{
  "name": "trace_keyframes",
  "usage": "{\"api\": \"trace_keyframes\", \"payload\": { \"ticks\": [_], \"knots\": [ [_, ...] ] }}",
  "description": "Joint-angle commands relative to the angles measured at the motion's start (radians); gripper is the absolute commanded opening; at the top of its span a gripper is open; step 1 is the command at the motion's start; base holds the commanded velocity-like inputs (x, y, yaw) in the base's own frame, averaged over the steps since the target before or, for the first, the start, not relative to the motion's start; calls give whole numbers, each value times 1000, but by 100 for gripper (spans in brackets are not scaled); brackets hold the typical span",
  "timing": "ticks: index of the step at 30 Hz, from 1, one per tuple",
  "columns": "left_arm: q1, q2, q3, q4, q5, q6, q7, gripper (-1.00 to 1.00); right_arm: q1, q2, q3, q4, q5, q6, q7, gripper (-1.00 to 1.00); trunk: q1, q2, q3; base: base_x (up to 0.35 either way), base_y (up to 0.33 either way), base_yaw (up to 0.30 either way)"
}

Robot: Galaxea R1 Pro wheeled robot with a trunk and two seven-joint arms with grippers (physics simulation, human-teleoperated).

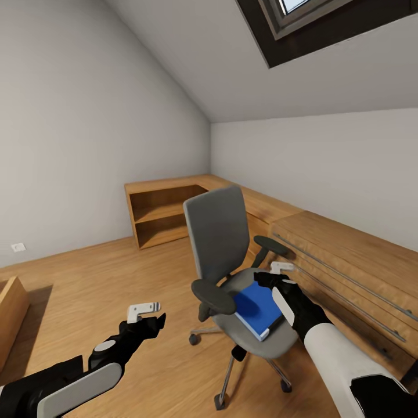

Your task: In the bedroom, organize the workspace by keeping the computer under the desk, ensuring the monitor is on the desk, placing the keyboard on the desk next to the monitor, placing the mouse on the desk next to the keyboard, moving the folder from the swivel chair onto the desk next to the mouse, stacking the notebook on top of the folder with the pen on top of the notebook, and positioning the swivel chair next to the desk.

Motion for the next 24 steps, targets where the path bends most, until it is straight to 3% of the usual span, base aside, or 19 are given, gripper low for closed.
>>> {"api": "trace_keyframes", "payload": {
  "ticks": [1, 4, 5, 12, 24],
  "knots": [
    [-2, 14, -1, 2, 64, -3, 12, 100, -1, -1, 6, -2, -8, 5, -9, 100, 0, -1, -1, 2, -1, 7],
    [-2, 38, 2, 3, 150, -25, 16, 100, -1, -1, 6, -2, -8, 7, -9, 100, 0, -1, -1, 1, -1, 4],
    [-2, 52, 3, 3, 185, -72, 15, 100, -1, -1, 6, -2, -8, 7, -9, 100, 0, -1, -1, 0, 0, 0],
    [-2, 62, 3, 4, 205, -105, 14, 100, -1, -2, 6, -2, -7, 7, -9, 100, 0, -1, -1, 0, 0, 41],
    [-2, 75, 1, 4, 202, -106, 14, 100, -1, -7, 6, 2, -5, 8, -14, 100, 0, -1, -4, 11, -11, 222]
  ]
}}
